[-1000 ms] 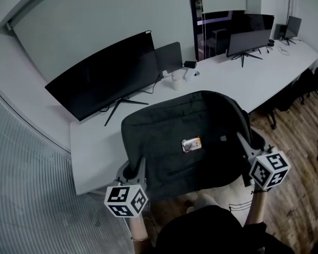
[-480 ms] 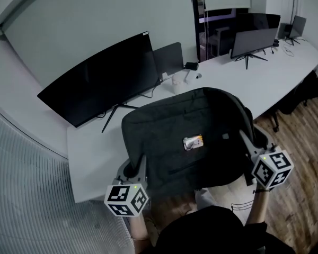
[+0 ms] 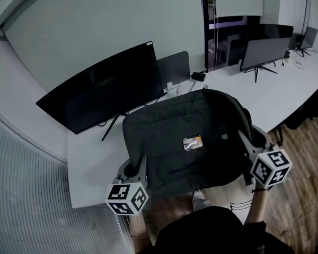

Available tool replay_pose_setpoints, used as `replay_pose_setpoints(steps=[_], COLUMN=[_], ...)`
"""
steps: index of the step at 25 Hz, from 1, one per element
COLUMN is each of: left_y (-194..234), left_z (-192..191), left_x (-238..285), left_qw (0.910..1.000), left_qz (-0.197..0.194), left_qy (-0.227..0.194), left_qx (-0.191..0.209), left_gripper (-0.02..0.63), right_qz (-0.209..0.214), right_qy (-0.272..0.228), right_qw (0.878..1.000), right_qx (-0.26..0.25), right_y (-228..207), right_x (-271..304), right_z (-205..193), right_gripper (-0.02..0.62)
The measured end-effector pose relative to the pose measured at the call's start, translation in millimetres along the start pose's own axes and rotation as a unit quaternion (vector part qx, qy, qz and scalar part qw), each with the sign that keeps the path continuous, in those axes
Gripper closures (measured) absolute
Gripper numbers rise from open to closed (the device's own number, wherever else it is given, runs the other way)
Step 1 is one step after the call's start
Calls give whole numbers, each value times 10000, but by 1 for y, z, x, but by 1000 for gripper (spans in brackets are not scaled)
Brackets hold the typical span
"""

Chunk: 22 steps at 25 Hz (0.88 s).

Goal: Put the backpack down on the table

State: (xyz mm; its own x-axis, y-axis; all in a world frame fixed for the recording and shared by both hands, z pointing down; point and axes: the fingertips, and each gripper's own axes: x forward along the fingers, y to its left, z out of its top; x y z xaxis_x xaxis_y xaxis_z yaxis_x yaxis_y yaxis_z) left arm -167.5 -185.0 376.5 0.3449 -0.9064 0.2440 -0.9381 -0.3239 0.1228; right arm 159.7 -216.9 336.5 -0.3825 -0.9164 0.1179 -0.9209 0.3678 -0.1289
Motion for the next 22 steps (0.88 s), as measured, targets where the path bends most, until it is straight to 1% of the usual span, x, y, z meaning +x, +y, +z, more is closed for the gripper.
replay_pose_setpoints(steps=[11, 17, 22], left_y=[7, 14, 26], left_z=[3, -4, -16], left_x=[53, 76, 92], left_qw=[9987, 9970, 9951], left_qz=[431, 624, 725], left_qy=[181, 305, 488], left_qx=[-208, -347, -466], left_gripper=[557, 557, 557], right_qz=[434, 638, 738], right_qy=[303, 505, 707], right_qw=[9986, 9967, 9947], right_qx=[37, 33, 95], right_y=[-39, -52, -56], right_x=[75, 112, 139], right_z=[2, -7, -22], right_gripper=[443, 443, 443])
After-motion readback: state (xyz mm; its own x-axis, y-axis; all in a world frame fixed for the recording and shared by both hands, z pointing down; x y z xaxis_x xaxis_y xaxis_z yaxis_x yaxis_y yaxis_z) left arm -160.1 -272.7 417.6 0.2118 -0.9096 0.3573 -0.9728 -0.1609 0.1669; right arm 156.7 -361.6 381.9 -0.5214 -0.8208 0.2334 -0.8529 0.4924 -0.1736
